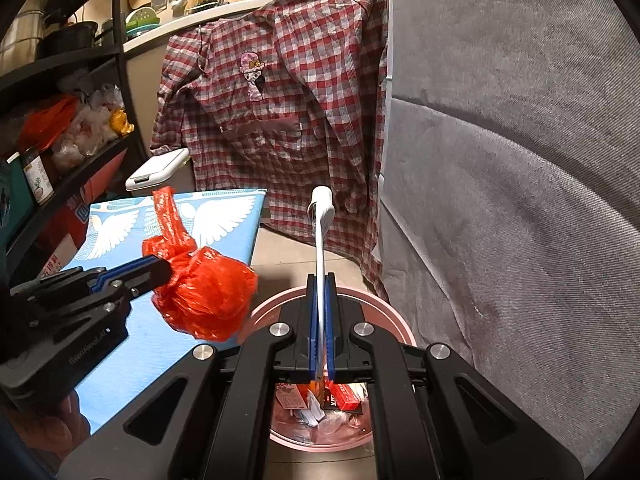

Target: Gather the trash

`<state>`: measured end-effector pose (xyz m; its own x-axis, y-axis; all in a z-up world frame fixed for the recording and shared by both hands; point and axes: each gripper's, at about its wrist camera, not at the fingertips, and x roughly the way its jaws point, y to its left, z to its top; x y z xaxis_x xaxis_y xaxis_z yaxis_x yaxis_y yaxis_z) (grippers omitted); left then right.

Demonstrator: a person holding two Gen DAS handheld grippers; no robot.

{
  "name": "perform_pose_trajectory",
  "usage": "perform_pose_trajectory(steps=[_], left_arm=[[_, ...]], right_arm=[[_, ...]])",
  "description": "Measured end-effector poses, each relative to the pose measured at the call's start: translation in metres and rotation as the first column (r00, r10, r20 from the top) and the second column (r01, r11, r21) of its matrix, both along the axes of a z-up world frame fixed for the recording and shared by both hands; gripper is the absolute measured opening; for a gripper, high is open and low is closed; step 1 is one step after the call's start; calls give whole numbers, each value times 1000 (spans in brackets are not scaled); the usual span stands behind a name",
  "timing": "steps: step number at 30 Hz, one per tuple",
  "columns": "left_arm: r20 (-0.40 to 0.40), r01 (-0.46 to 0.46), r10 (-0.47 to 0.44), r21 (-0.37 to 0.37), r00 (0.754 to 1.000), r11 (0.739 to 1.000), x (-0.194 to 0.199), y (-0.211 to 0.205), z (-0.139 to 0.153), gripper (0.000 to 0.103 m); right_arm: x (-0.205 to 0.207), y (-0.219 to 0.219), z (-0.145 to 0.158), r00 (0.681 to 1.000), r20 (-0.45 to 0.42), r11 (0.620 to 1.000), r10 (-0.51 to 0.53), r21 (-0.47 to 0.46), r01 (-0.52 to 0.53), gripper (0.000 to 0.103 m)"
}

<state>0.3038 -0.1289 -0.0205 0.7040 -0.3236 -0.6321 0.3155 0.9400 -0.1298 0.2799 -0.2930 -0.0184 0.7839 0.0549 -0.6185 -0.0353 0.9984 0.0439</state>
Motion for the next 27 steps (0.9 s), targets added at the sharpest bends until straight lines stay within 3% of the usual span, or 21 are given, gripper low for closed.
perform_pose_trajectory(steps=[2, 4, 5, 16, 23, 27], left_arm=[[-2, 5, -5, -2, 1000, 1000, 0, -2, -1, 15], [2, 1, -1, -8, 1000, 1000, 0, -2, 0, 21], [2, -1, 1, -10, 1000, 1000, 1, -2, 0, 22], [53, -21, 21, -1, 998, 1000, -28, 24, 22, 23], [113, -21, 20, 6, 993, 1000, -81, 36, 43, 41], [149, -23, 22, 7, 989, 1000, -116, 38, 52, 53]], right_arm=[[1, -1, 0, 1000, 0, 1000, -8, -11, 8, 11], [2, -3, 0, 1000, 0, 1000, -12, -12, 12, 26], [1, -3, 0, 1000, 0, 1000, -16, -14, 16, 28], [-18, -3, 11, 1000, 13, 1000, -15, -8, 15, 42], [-59, 2, 37, 996, 89, 1000, -3, -23, 5, 65], [-93, -8, 46, 993, 116, 999, -32, 35, 29, 78]])
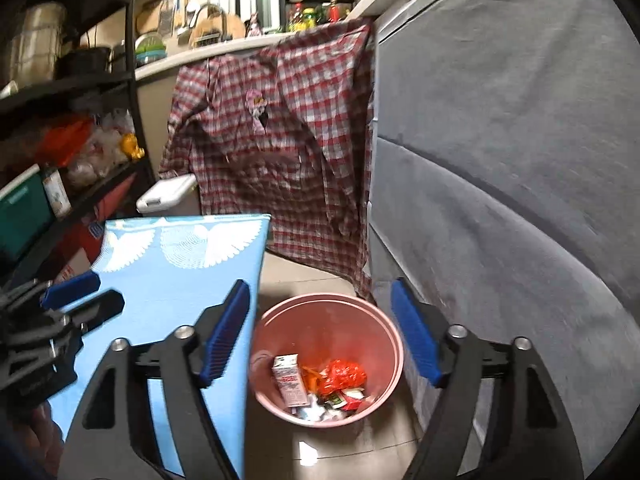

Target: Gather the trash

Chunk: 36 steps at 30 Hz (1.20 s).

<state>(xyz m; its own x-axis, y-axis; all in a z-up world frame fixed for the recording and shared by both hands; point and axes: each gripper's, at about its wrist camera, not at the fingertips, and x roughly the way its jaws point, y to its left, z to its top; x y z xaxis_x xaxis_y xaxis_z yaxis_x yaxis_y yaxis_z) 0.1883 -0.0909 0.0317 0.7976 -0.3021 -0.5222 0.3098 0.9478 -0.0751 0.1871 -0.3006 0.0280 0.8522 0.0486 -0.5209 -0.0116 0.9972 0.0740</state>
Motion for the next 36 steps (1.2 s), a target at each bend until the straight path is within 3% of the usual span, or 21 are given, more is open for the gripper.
perform_pose_trajectory(steps=[6, 10, 12, 18, 23, 36], left_arm=[[9, -58, 59, -45, 998, 997, -43, 15, 3, 68], [-7, -120, 119, -71, 993, 990, -70, 26, -2, 73], [-20, -143, 142, -77, 990, 987, -81, 28, -8, 81], [-44, -167, 165, -47, 985, 985, -112, 20, -29, 90], [-48, -178, 177, -31, 983, 983, -125, 15, -37, 91], [-109, -188, 186, -8, 976, 982, -113, 8, -56, 91]], right_arm=[[-49, 0, -5, 999, 23, 999, -37, -25, 37, 89], [-79, 4, -11, 998, 28, 996, -55, -61, 57, 96], [-93, 5, -14, 997, 23, 994, -71, -83, 72, 98], [-118, 9, -21, 997, 13, 987, -81, -137, 82, 98], [-130, 7, -30, 997, -10, 989, -79, -130, 77, 98], [-126, 0, -35, 995, -33, 991, -92, -100, 88, 98]])
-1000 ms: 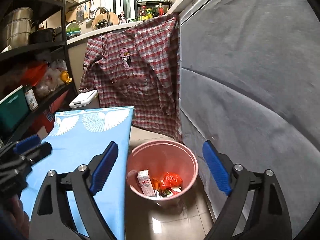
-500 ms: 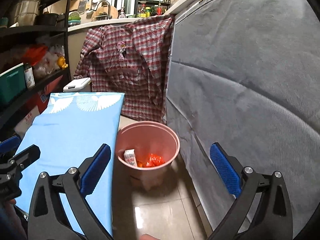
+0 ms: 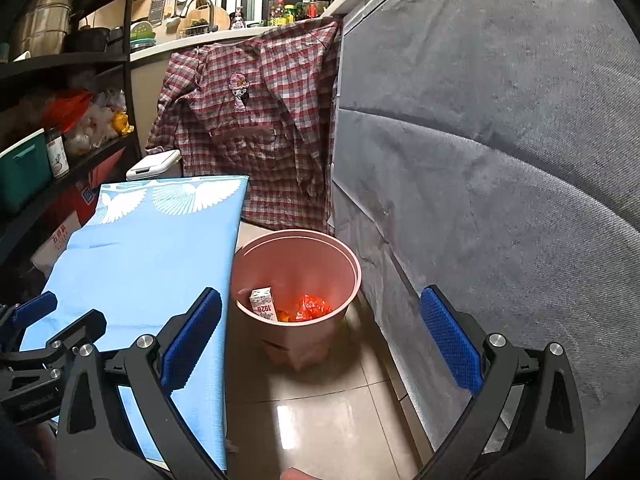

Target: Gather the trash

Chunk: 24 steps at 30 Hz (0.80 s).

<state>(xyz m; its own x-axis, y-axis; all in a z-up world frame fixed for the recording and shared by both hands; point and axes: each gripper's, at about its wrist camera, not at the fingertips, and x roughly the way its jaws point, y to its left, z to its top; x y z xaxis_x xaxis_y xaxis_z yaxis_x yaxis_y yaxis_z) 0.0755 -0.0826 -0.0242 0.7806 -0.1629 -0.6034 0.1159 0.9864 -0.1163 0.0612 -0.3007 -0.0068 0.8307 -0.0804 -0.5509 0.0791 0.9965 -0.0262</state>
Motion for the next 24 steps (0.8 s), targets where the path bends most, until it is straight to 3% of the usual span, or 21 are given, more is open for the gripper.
perform_pose_trajectory(steps=[24], left_arm=[[-15, 20, -20, 12, 1000, 1000, 9, -12, -2, 91]], right_arm=[[6, -2, -4, 1000, -15, 1000, -12, -15, 12, 98]])
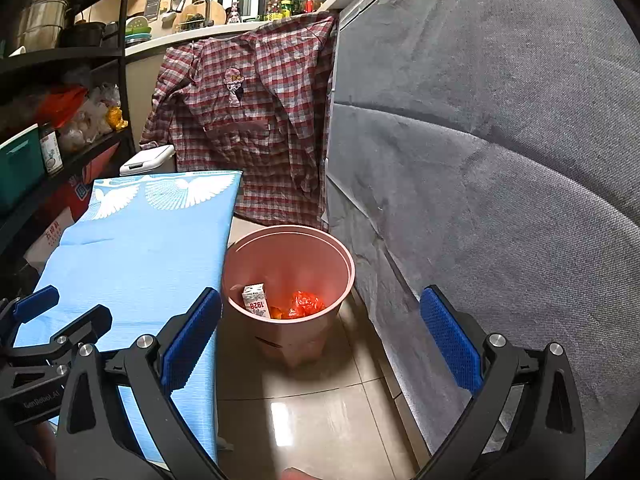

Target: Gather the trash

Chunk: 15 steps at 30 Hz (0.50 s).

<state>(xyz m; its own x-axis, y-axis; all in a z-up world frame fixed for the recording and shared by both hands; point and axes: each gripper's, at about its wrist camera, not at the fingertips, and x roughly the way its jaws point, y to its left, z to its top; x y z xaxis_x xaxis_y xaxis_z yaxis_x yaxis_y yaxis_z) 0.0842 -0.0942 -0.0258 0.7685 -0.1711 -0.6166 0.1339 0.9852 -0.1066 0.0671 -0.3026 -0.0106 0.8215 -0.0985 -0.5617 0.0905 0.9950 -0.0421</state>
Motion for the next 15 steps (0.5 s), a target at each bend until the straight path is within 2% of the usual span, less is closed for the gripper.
perform_pose_trajectory(steps=[15], left_arm=[[2, 0, 0, 1, 1000, 1000, -1, -1, 0, 91]], right_arm=[[2, -3, 0, 1000, 1, 1000, 0, -1, 0, 98]])
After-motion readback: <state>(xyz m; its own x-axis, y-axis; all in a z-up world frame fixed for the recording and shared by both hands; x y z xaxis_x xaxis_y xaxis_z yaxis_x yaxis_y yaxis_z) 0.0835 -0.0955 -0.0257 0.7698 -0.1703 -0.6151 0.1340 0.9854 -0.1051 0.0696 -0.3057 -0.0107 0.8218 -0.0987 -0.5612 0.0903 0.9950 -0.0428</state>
